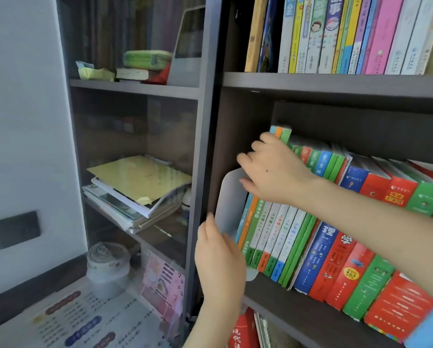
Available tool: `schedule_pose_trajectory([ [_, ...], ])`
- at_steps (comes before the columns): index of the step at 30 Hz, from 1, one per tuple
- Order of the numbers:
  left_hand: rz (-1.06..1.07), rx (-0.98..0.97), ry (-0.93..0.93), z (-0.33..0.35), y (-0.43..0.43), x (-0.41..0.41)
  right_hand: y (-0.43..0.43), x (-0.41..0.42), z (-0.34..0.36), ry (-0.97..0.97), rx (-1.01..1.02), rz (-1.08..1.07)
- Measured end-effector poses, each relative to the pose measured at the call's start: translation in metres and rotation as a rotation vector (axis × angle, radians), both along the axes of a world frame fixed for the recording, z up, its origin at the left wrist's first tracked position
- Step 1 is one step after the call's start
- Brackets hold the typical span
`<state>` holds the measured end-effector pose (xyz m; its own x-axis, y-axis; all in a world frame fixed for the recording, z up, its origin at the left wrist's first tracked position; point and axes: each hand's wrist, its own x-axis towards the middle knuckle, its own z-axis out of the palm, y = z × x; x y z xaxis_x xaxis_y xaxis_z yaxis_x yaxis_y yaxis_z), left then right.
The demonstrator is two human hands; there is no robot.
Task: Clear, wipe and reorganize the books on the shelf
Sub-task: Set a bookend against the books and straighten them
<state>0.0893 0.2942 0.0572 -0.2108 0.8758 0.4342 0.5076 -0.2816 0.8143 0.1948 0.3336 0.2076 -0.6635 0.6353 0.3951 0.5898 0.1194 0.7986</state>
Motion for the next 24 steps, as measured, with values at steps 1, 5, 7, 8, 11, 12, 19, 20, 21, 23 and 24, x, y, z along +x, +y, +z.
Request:
schedule_pose_trajectory([
  [1, -0.007, -0.028, 0.007, -0.001, -0.001, 0.001, 0.002, -0.003, 0.0, 0.044, -0.01, -0.022],
  [5, -0.05, -0.151, 0.017, -0.012, -0.005, 0.007, 0.005, -0.008, -0.003, 0.092, -0.137, 0.047],
  [7, -0.066, -0.178, 0.002, -0.018, -0.007, 0.009, 0.005, -0.015, -0.005, 0.028, -0.227, 0.031],
  [8, -0.071, -0.18, -0.01, -0.021, -0.007, 0.009, 0.004, -0.019, -0.006, -0.001, -0.252, 0.011],
  [11, -0.064, -0.175, -0.087, -0.027, -0.005, 0.006, 0.005, -0.028, -0.009, 0.031, -0.256, -0.034],
  [12, -0.054, -0.165, -0.104, -0.028, -0.002, 0.005, 0.007, -0.028, -0.01, 0.057, -0.246, -0.056],
  [19, -0.064, -0.187, 0.139, -0.017, 0.004, 0.009, 0.016, -0.035, -0.014, 0.162, -0.117, -0.254],
  [20, -0.057, -0.2, 0.182, -0.014, 0.005, 0.01, 0.017, -0.036, -0.015, 0.159, -0.092, -0.273],
  [21, -0.055, -0.214, 0.216, -0.011, 0.007, 0.01, 0.017, -0.036, -0.015, 0.159, -0.074, -0.288],
  [23, -0.066, -0.234, 0.259, -0.006, 0.01, 0.01, 0.017, -0.037, -0.016, 0.162, -0.067, -0.306],
  [24, -0.073, -0.235, 0.267, -0.005, 0.012, 0.01, 0.018, -0.038, -0.016, 0.161, -0.064, -0.305],
])
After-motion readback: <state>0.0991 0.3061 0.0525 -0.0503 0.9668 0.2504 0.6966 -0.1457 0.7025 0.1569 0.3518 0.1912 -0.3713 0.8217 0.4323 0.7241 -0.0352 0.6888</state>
